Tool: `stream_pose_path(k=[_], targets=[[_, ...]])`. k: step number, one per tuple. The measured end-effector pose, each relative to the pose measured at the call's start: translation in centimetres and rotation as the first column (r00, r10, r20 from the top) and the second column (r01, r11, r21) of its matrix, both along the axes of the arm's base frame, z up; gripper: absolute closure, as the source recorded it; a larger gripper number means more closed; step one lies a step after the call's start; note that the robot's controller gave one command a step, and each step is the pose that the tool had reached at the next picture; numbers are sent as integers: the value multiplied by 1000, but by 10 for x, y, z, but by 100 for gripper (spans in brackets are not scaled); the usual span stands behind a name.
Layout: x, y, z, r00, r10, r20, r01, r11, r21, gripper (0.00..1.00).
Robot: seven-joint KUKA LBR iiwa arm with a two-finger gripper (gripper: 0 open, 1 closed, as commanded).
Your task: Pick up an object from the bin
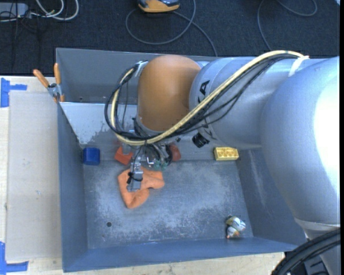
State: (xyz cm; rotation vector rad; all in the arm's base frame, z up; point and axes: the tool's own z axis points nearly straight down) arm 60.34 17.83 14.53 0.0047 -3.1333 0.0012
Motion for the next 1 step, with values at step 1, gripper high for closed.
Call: stream_pose_path(k=[1], targets=[[2, -1, 5, 1000, -4, 7, 4, 1000, 1, 0]])
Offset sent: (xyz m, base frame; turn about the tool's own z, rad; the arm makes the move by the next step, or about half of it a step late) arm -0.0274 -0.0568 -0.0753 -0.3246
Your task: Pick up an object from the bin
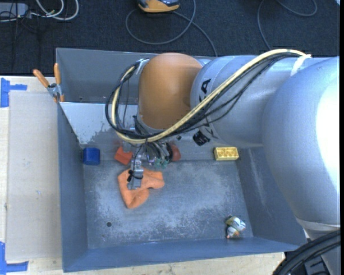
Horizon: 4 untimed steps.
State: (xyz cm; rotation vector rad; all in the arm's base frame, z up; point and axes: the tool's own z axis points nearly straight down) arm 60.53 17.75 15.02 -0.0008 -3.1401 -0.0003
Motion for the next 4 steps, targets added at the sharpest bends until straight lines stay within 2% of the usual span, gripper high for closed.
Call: stream_pose_path(k=[1, 2, 3, 4], targets=[[-7, -12, -19, 995, 102, 8, -102, 995, 2, 0], [-20, -36, -62, 976, 217, -4, -217, 976, 1, 0], [-15, -32, -70, 1000, -26, 3, 26, 1000, 2, 0], [-15, -30, -72, 1000, -26, 4, 26, 1000, 3, 0]])
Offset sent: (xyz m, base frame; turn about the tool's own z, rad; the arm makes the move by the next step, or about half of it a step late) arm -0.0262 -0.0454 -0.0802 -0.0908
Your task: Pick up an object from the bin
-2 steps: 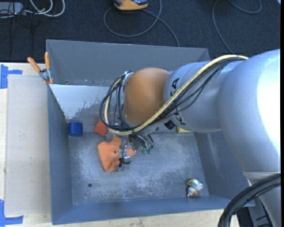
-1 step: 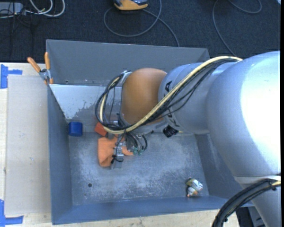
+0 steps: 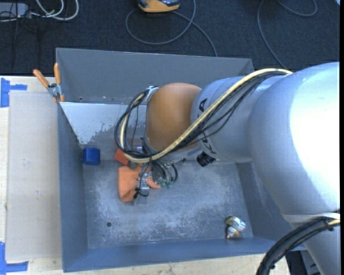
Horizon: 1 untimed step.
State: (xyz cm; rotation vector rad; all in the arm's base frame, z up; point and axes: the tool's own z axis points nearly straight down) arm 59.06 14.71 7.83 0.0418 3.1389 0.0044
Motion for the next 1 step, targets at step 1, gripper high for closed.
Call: stream_pose_path(k=[1], targets=[[14, 14, 4, 985, 170, 1, -170, 985, -1, 0]])
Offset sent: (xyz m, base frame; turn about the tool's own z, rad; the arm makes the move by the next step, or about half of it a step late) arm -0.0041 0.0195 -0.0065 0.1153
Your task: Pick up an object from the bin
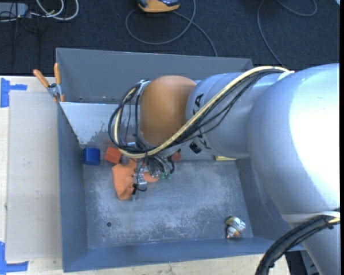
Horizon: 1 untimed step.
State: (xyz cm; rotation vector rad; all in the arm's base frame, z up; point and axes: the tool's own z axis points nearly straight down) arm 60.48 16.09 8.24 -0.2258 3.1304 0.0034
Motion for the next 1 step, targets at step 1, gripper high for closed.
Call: stream_pose_path(k=[1], targets=[[-7, 3, -6, 984, -176, -1, 176, 984, 1, 0]])
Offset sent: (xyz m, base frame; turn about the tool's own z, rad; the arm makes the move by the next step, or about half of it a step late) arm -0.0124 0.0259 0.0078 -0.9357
